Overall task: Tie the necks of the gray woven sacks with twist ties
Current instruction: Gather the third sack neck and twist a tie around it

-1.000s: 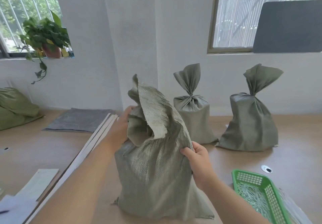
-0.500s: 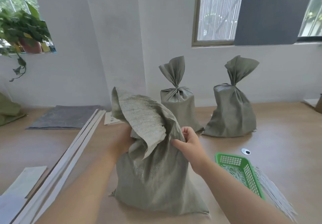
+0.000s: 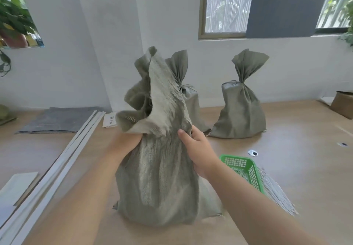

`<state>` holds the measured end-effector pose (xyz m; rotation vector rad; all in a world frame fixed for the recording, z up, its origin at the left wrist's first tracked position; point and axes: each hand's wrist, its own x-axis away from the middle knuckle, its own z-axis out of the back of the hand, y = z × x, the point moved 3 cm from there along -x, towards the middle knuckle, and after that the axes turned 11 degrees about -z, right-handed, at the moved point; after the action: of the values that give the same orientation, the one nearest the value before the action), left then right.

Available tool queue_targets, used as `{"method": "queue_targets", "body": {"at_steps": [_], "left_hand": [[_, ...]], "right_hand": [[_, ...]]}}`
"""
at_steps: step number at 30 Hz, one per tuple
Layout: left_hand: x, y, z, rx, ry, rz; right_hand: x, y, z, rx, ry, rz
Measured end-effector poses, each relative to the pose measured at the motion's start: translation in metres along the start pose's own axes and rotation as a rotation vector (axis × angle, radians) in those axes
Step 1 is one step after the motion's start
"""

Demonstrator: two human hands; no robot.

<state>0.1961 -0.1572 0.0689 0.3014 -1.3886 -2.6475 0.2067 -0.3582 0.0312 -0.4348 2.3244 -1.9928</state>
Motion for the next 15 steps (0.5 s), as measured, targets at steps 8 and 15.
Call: {"method": "queue_targets", "body": {"at_steps": [8, 15], "left_hand": [[0.021, 0.038, -0.043, -0.122, 0.131, -0.075], [0.043, 0.079, -0.088, -0.011, 0.056, -0.064]], "right_hand": [[0.023, -0.011, 0.054, -0.095, -0.179, -0.097], [0.038, -0.008, 0.099, -0.170, -0.192, -0.187]]}}
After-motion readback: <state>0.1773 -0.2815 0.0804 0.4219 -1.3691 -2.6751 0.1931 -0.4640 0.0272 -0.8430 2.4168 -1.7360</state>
